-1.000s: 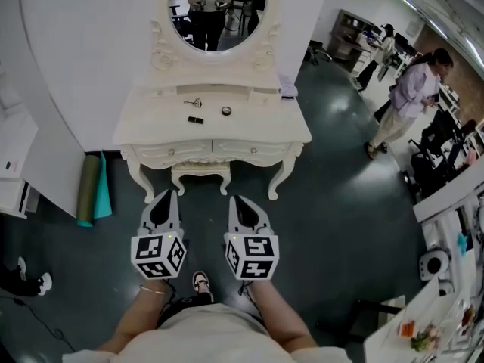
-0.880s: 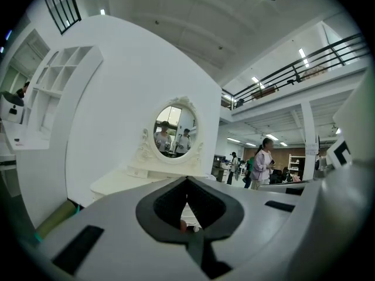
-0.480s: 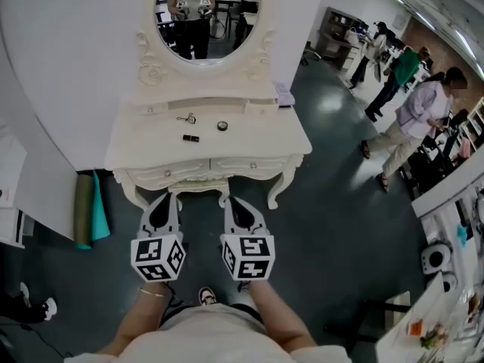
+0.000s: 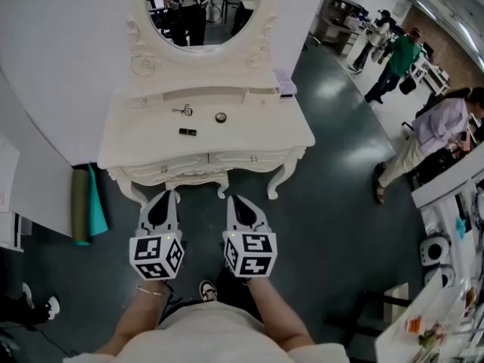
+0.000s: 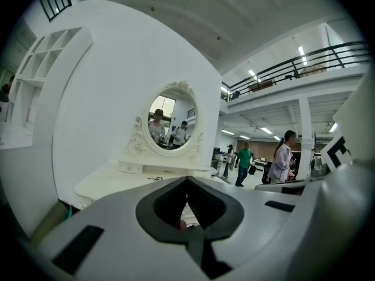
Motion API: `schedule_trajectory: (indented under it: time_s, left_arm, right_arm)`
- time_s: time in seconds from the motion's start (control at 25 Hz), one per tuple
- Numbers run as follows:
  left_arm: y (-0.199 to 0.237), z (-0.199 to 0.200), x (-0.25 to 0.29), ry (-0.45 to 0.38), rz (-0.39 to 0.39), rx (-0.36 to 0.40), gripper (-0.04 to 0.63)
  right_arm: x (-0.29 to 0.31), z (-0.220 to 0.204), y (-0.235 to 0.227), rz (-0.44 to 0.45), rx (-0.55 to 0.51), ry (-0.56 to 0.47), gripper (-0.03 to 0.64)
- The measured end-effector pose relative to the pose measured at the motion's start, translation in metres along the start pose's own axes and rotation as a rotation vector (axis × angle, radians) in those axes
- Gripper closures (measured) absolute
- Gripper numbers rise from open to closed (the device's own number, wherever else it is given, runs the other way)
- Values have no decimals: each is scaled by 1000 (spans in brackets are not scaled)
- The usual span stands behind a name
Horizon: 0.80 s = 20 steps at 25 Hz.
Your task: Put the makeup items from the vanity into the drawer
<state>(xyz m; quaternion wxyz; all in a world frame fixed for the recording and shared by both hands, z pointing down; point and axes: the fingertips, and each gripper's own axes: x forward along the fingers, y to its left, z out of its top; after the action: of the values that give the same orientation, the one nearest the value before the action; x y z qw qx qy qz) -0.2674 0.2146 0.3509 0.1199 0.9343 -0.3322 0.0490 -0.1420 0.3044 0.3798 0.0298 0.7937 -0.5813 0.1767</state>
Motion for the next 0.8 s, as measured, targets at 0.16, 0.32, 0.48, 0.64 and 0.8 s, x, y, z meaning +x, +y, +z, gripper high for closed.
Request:
schedule_trajectory:
  time_s: [0.16,0.32,0.48,0.64,0.8]
  left_arm:
    - [12,-2,18,13,22,-4,594]
    - [26,0,47,8,50,-1,594]
    - [37,11,85,-5,88,7,594]
    - [43,22,127,-6,113,16,594]
    - [47,33,169,0,141,10,594]
  right_arm:
    - [23,1,-3,21,10,16,598]
    - [59,12,-12,45,5,9,598]
    - [104,38,-27,79,-1,-16,598]
    - [146,61,-49,95,1,-31,598]
    - [188,76,-69,119,5,-4,598]
